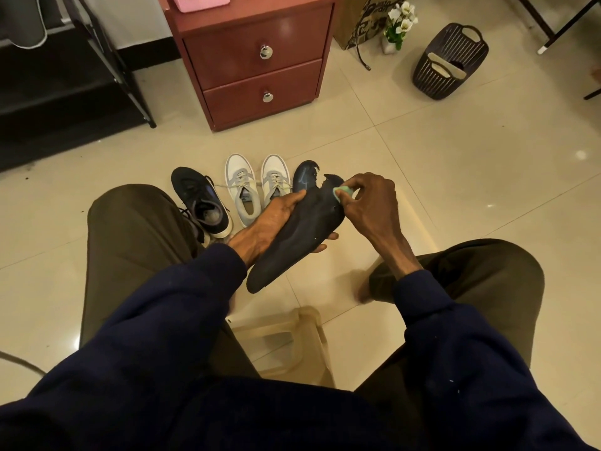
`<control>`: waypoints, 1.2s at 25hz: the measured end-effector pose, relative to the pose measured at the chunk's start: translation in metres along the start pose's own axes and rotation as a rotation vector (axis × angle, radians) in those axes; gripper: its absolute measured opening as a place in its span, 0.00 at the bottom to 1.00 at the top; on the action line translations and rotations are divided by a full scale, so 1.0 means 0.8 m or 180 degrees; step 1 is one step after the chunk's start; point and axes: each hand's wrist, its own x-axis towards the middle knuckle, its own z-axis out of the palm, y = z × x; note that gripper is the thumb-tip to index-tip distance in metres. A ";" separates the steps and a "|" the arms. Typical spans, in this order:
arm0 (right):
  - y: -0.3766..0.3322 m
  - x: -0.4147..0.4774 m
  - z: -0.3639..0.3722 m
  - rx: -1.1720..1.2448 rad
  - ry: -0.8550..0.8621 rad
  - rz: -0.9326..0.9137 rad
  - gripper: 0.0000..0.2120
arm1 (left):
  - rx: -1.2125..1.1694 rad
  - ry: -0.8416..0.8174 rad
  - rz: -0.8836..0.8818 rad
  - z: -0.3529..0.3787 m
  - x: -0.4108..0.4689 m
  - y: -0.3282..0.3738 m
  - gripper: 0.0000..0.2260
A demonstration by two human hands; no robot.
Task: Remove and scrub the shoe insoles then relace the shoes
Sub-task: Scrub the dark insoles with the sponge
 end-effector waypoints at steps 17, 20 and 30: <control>-0.008 -0.004 0.000 0.0469 -0.0186 -0.0264 0.06 | -0.0046 0.0071 -0.0073 0.005 -0.003 0.000 0.24; -0.013 0.000 0.002 0.0514 -0.0148 -0.0210 0.07 | 0.0033 0.0074 -0.0098 0.005 -0.003 0.001 0.23; 0.000 0.004 -0.003 0.0278 0.0034 -0.0044 0.06 | 0.0119 0.0038 -0.0160 0.006 -0.006 0.002 0.21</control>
